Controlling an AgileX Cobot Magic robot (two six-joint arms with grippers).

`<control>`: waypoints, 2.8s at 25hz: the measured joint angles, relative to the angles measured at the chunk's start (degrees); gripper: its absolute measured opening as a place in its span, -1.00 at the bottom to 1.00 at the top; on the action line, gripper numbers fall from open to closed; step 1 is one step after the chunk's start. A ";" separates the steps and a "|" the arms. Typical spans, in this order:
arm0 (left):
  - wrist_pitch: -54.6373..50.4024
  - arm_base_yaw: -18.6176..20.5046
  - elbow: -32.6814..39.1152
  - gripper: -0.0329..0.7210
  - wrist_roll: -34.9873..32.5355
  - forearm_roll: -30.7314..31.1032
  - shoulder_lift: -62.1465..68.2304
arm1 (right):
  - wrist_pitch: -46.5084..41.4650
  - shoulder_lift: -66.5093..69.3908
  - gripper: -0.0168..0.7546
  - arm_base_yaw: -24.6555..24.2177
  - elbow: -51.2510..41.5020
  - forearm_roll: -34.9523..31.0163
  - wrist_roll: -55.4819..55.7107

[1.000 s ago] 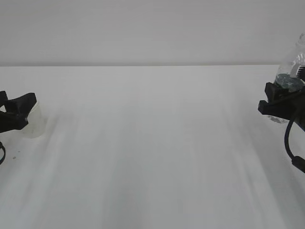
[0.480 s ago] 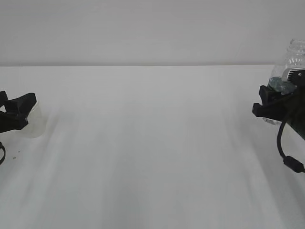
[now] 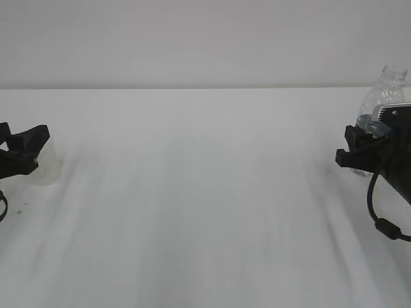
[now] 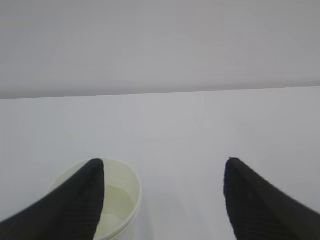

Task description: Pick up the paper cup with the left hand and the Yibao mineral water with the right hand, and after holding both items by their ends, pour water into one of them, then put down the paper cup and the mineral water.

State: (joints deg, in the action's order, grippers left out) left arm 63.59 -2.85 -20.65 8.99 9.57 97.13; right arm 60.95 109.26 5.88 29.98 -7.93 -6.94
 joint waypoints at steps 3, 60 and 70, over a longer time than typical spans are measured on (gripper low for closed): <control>0.00 0.00 0.00 0.49 0.00 0.00 0.00 | 0.83 0.98 0.10 0.00 0.00 0.00 0.22; 0.00 0.00 0.00 0.49 0.00 0.10 0.00 | 2.92 14.66 0.10 0.00 9.71 1.52 1.28; 0.00 0.00 0.00 0.49 0.00 0.10 0.00 | 3.39 14.74 0.09 0.00 9.71 1.52 1.31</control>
State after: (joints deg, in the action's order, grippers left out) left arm 63.59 -2.85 -20.65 8.99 9.67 97.13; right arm 64.34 124.00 5.88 39.69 -6.41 -5.64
